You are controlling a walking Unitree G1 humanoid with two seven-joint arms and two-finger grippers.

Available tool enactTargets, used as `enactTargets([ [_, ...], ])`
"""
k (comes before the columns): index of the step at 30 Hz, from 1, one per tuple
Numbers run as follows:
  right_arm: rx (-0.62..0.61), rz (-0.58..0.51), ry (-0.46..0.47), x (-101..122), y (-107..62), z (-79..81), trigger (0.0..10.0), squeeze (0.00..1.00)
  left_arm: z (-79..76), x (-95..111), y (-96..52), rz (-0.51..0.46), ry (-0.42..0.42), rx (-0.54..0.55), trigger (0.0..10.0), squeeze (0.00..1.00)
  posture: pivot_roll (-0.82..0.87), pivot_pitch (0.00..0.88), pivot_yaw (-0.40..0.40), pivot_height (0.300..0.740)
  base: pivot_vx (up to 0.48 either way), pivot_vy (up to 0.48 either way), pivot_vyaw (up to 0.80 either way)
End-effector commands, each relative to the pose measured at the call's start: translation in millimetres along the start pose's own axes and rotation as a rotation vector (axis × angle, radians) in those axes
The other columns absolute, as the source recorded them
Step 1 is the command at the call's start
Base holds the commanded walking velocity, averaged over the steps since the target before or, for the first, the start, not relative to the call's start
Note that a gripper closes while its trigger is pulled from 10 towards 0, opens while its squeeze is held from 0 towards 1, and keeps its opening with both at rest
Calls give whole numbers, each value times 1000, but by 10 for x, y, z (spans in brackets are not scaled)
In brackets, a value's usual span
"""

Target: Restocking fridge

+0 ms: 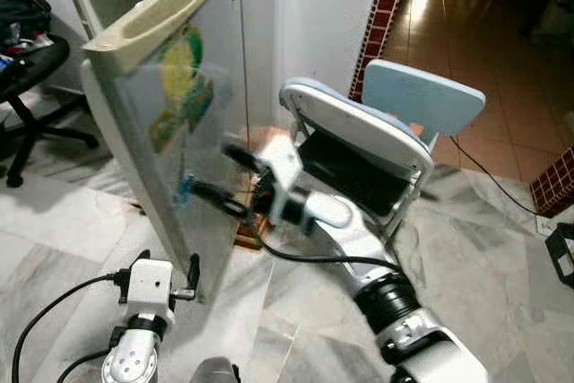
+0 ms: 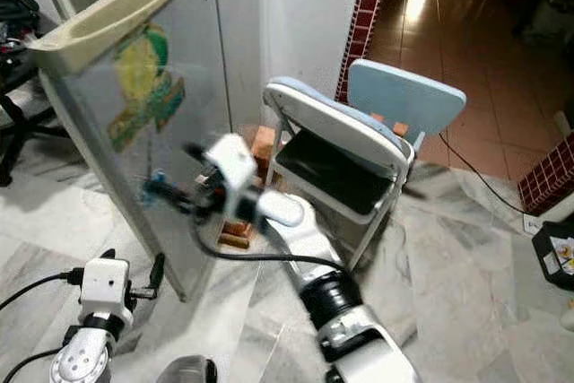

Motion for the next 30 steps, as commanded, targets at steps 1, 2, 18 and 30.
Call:
enactTargets([
  [1, -119, -21, -58, 40, -152, -161, 10000, 0, 23, 68, 40, -20, 9, 21, 10000, 0, 94, 21, -13, 740, 0, 0, 0],
  [2, -119, -21, -58, 40, -152, -161, 10000, 0, 23, 68, 40, -20, 9, 21, 10000, 0, 94, 21, -13, 740, 0, 0, 0],
  [18, -596, -141, -47, -31, -802, -651, 10000, 0, 130, 516, 153, -149, -15, 64, 10000, 0, 76, 21, -10, 740, 0, 410, 0],
  [30, -656, -140, -37, -51, -890, -717, 10000, 0, 124, 544, 183, -142, -24, 59, 10000, 0, 64, 17, -5, 740, 0, 464, 0],
])
Point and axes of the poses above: a point about 5 cm out from each wrist's last joint towards the gripper, its own y axis pointing out of the wrist towards the gripper, its own x axis along the axis of the wrist's last joint, z = x × y, the point moved 1 cm from there along y, pointing out of the wrist towards the gripper, and after that the axes turned 14 degrees about y, right-handed, at the moved point
